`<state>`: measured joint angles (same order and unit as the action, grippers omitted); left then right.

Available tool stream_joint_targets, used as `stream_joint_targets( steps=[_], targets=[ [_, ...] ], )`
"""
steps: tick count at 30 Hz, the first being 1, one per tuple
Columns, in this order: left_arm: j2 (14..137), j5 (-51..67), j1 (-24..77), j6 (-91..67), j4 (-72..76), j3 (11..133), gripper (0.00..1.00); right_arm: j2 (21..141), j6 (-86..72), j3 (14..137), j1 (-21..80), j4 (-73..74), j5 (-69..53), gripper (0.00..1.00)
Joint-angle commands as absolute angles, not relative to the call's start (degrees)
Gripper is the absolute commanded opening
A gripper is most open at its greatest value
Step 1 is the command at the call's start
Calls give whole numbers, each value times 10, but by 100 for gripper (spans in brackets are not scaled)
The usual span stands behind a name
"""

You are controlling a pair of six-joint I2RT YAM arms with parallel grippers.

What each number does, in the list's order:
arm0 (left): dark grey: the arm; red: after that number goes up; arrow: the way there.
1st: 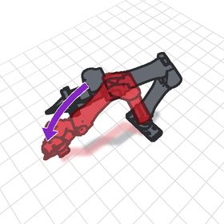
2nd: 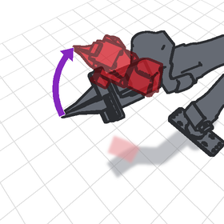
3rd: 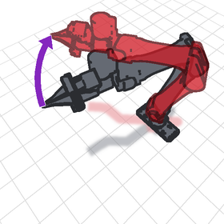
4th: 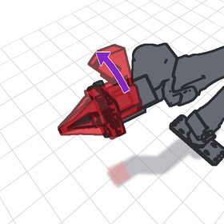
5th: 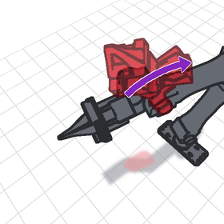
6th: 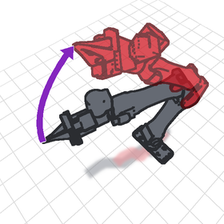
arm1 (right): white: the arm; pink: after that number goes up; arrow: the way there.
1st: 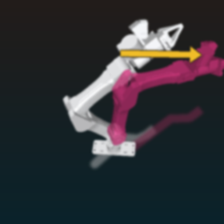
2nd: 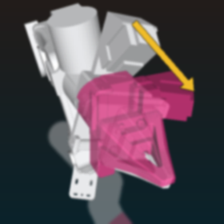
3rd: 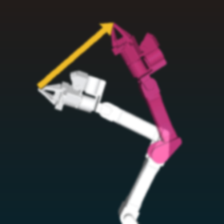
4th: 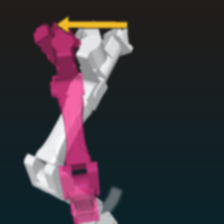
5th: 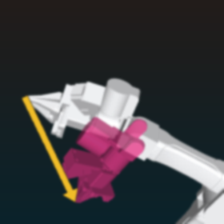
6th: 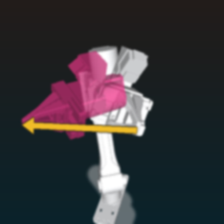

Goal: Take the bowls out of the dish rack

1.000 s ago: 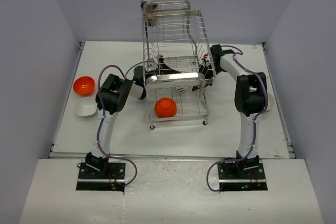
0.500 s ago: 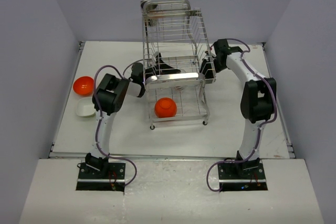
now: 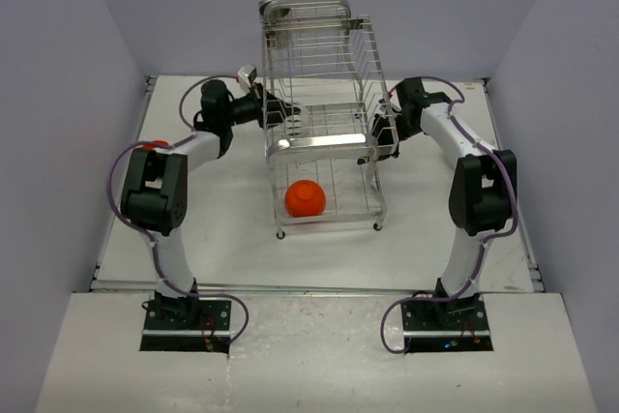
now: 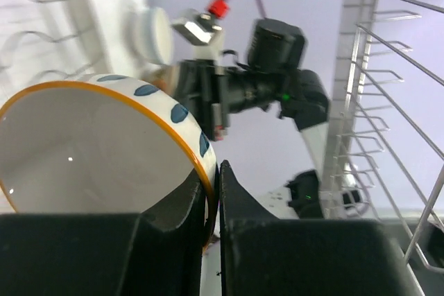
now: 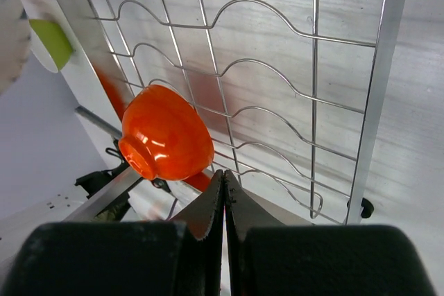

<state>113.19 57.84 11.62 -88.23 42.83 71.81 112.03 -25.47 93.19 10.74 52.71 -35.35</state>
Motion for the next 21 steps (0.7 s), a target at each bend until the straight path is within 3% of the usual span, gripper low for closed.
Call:
stream_joint_targets(
  steps=[1,6,9,13,21],
  targets=[
    [1061,557,82,-613,108,747,0,1085,-250,919,105,508,-366,0],
    [1043,401,47,-390,-261,845,0,1069,-259,894,105,492,-383,0],
    [1071,234,47,-293,-405,924,0,1061,-262,883,106,485,-387,0],
    [1109,66,47,-251,-472,974,0,1051,-263,872,108,481,-386,0],
    [1186,-105,47,-233,-557,1040,0,1032,-262,846,109,477,-380,0]
  ],
)
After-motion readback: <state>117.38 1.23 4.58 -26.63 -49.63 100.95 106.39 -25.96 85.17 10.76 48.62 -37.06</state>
